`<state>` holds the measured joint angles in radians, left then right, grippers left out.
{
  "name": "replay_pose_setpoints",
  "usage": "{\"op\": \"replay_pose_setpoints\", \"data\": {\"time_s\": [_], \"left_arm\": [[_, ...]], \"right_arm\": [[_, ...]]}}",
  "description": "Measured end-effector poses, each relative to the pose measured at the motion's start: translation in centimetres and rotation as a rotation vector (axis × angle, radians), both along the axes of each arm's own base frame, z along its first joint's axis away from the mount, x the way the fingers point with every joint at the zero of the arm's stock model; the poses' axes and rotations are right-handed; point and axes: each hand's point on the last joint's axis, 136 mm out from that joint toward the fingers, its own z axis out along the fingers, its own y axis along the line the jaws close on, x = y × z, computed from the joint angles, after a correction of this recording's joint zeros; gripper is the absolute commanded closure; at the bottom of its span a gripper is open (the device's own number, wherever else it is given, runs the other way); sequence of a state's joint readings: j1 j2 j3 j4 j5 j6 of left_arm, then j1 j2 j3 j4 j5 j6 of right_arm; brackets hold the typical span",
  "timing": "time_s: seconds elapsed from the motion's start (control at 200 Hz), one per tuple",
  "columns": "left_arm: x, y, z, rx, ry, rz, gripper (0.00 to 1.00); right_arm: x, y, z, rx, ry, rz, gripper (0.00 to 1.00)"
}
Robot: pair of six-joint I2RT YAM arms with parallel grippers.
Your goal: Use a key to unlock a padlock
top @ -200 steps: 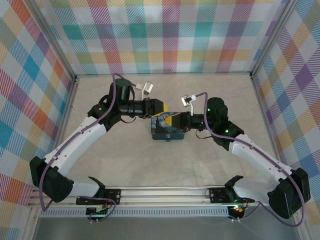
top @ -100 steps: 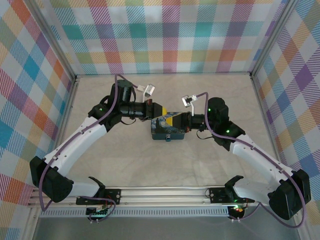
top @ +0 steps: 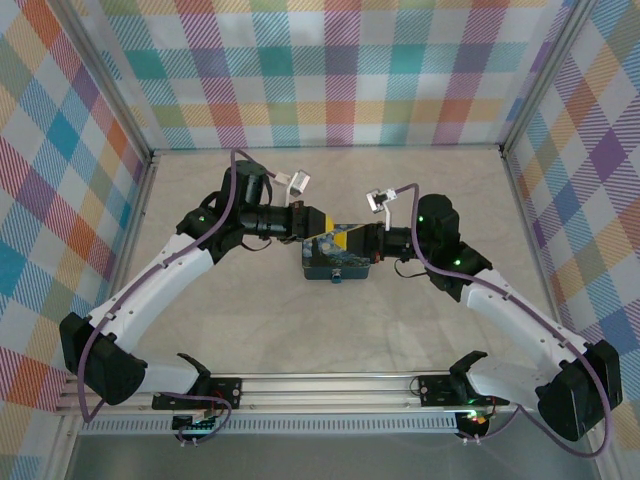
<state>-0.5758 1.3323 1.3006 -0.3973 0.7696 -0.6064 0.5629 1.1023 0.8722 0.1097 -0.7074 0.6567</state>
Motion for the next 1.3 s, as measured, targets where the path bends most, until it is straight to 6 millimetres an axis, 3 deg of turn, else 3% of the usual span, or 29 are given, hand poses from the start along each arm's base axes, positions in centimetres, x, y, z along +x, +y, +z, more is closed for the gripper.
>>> {"op": "replay_pose_setpoints", "data": {"time_s": [0.125,0.19,0.315,0.555,0.805,0.995,1.3], "left_arm": [[0.0,0.0,0.0,-0.001,0.002,0.001,1.00],[0.0,0.0,0.0,0.000,0.002,0.004,1.00],[0.4,0.2,-0.2,0.009,-0.003,0.040,1.00],[1.5,0.8,-0.1,-0.036,-0.012,0.153,1.00],[2.4,1.1,0.1,-0.095,-0.005,0.233,1.00],[2.3,1.4,0.6,-0.130,-0.010,0.261,1.00],[2.3,1.4,1.4,-0.154,-0.026,0.276,1.00]], "right_arm": [[0.0,-0.1,-0.1,-0.004,0.007,-0.002,1.00],[0.1,-0.2,-0.1,-0.003,0.012,-0.007,0.79],[0.7,-0.9,0.2,0.015,0.018,-0.058,0.51],[1.8,-2.4,1.2,0.130,0.011,-0.191,0.41],[2.5,-1.7,2.4,0.219,-0.001,-0.229,0.45],[2.8,-0.2,1.6,0.227,0.028,-0.212,0.46],[3.0,1.0,1.1,0.237,0.049,-0.190,0.62]]}}
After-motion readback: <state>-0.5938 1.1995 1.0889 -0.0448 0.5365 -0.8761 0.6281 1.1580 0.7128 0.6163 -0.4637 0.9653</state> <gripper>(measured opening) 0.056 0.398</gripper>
